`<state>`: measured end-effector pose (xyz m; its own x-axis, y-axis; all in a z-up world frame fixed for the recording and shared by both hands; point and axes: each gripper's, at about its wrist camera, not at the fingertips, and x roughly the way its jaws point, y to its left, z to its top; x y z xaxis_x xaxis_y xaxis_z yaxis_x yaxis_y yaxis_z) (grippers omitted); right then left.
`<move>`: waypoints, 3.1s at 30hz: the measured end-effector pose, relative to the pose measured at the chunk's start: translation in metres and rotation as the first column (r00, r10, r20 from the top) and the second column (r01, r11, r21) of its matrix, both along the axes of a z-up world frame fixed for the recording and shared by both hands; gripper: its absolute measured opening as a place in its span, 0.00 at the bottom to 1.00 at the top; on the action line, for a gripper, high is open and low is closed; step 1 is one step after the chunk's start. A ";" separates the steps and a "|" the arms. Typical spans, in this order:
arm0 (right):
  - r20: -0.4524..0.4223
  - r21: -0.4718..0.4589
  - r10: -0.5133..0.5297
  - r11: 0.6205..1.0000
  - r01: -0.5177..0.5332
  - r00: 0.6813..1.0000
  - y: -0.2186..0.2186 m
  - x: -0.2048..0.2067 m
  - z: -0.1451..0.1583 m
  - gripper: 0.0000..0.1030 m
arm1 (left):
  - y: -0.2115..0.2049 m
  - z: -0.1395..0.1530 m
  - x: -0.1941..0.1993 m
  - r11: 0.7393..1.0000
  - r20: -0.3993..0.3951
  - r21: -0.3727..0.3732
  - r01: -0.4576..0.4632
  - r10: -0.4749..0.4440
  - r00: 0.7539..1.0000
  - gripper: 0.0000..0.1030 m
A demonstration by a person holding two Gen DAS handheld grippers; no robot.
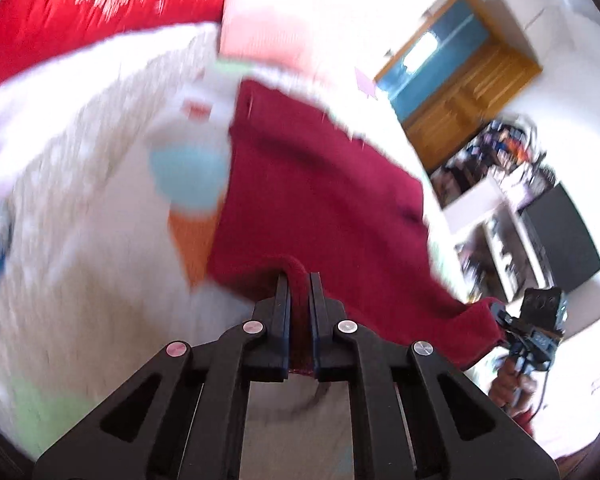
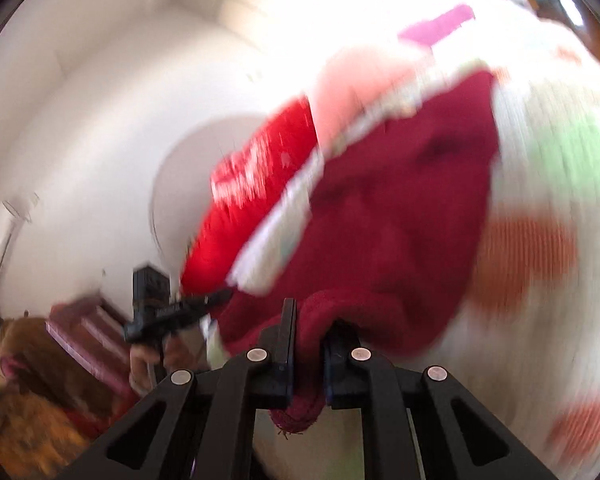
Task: Fold small clothes
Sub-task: 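Lift the hem with both grippers and fold it toward the collar, then lay the folded hem down and open both grippers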
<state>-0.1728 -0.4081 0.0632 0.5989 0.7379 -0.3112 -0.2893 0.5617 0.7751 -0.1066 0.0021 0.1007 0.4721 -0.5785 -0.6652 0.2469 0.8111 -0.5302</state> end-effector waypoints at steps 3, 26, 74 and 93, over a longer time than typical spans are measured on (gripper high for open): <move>0.080 -0.034 -0.042 0.998 0.044 0.996 -0.012 0.046 0.023 0.09 | -0.015 0.022 0.046 1.000 0.074 0.015 -0.013 0.011 0.997 0.06; -0.059 -0.152 -0.364 0.923 0.352 0.929 -0.090 0.238 0.003 0.58 | -0.066 0.008 0.265 0.979 0.170 0.140 -0.145 0.120 0.978 0.65; -0.210 -0.582 -0.023 0.806 -0.106 0.977 0.217 0.438 -0.046 0.35 | -0.050 -0.074 0.178 0.953 0.053 0.288 -0.097 0.085 0.995 0.67; -0.094 -0.606 -0.239 0.784 0.135 0.967 0.036 0.252 0.001 0.46 | -0.051 -0.080 0.187 0.956 0.047 0.277 -0.099 0.090 0.995 0.76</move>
